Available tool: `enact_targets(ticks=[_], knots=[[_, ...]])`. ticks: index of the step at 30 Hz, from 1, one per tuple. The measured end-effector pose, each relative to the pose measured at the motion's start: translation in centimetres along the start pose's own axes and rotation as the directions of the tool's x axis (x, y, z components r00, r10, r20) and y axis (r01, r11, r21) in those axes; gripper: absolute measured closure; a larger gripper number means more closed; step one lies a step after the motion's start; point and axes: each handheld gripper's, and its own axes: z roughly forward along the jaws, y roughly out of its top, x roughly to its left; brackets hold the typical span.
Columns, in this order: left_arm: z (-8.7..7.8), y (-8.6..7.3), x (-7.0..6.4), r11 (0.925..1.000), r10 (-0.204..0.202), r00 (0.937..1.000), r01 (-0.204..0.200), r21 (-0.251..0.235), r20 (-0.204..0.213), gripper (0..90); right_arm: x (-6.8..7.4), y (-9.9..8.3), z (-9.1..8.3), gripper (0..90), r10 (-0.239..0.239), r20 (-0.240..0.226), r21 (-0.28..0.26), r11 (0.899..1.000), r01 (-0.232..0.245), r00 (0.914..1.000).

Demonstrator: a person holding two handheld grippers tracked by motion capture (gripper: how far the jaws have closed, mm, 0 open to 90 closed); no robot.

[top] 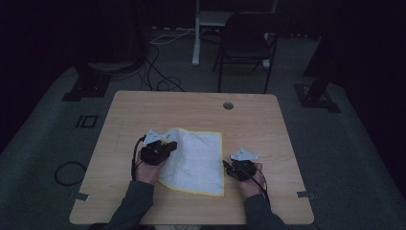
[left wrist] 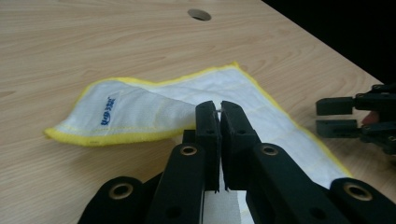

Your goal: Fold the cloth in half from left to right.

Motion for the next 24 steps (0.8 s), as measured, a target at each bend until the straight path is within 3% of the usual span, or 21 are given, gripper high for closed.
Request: enact_targets(ticks=[24], knots=[[2.4,1.7,-3.5,0.9978,0.064,0.9941,-0.066,0.01,0.088,87.6,0.1,0.0,0.0,60.2,-0.001,-0.003,0.003,1.0,0.001,1.0]])
